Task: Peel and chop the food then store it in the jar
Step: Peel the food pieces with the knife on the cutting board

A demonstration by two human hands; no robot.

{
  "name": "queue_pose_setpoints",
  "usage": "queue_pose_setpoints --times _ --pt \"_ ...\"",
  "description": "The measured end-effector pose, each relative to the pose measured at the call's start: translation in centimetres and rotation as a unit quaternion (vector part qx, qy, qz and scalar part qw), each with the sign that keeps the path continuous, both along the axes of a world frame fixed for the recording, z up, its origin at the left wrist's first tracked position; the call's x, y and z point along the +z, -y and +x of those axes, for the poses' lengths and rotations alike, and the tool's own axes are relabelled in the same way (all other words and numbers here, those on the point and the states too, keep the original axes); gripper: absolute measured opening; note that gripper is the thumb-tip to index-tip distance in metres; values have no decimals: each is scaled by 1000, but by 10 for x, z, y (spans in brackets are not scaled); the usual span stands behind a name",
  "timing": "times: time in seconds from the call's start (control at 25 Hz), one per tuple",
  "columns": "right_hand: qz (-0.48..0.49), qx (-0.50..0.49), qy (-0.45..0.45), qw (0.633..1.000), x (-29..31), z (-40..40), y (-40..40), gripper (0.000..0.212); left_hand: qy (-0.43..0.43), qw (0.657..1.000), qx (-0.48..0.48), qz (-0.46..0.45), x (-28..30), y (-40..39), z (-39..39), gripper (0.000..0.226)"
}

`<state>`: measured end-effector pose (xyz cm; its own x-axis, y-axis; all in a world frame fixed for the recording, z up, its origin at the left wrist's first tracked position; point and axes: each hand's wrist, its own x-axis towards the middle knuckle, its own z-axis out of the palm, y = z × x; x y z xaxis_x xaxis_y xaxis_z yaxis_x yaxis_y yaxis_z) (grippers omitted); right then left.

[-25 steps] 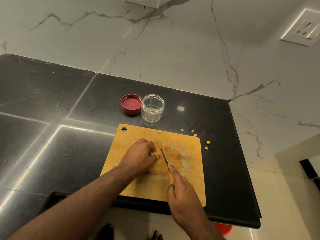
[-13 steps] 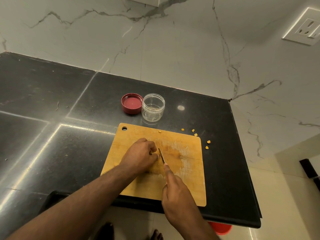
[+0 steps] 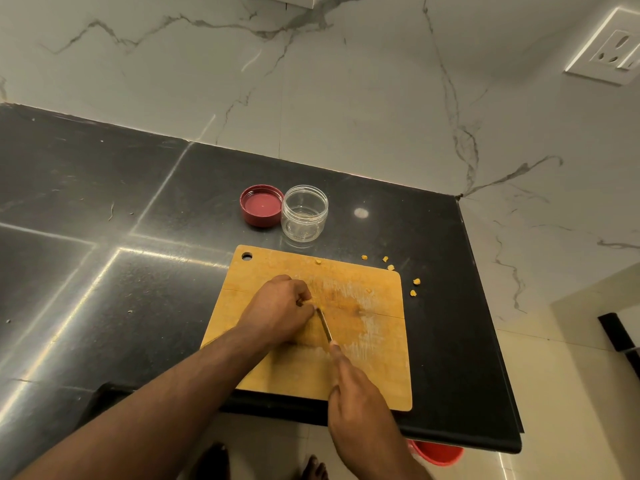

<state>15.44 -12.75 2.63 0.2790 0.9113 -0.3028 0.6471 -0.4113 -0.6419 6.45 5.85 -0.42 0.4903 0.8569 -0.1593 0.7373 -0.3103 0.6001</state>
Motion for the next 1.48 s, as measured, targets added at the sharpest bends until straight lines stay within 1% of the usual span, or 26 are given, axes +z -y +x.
queue_pose_setpoints --times 0.16,0.2,0.32,0.4,0.44,0.52,0.64,0.72,0.84,0.96,1.04,1.24,1.48 --pt "20 -46 -7 999 3 21 5 54 1 1000 -3 -30 0 -4 -1 27" --pt "28 -61 -24 997 2 27 4 53 0 999 -6 -36 1 -6 0 27" --pt "24 -117 -124 985 -3 36 3 49 0 999 -10 -46 1 -7 0 28" --pt "24 -151 -161 975 -4 39 3 49 2 999 -13 -48 1 -6 -1 29" --pt "26 -164 -165 972 -4 40 2 48 2 999 -14 -48 1 -6 -2 30" --pt "27 -160 -144 976 1 41 2 47 1 999 -18 -48 2 -6 -3 31" --pt "21 -97 -94 991 5 39 4 49 2 997 -25 -68 6 -8 -4 34" --pt "5 -66 -80 995 4 38 5 51 2 996 -28 -81 8 -9 -5 35" --pt "-6 -70 -68 995 4 39 6 50 8 997 -25 -75 8 -8 -8 36" --pt "7 -90 -88 992 6 38 5 49 14 997 -25 -66 7 -5 -9 36" --pt "14 -79 -88 993 8 31 2 49 16 998 -17 -63 7 -4 -9 36" --pt "18 -4 -15 1000 10 8 -12 53 13 999 -12 -47 7 -1 -8 29" --pt "14 22 29 999 7 -3 -18 56 6 1000 -9 -19 5 1 -6 25"
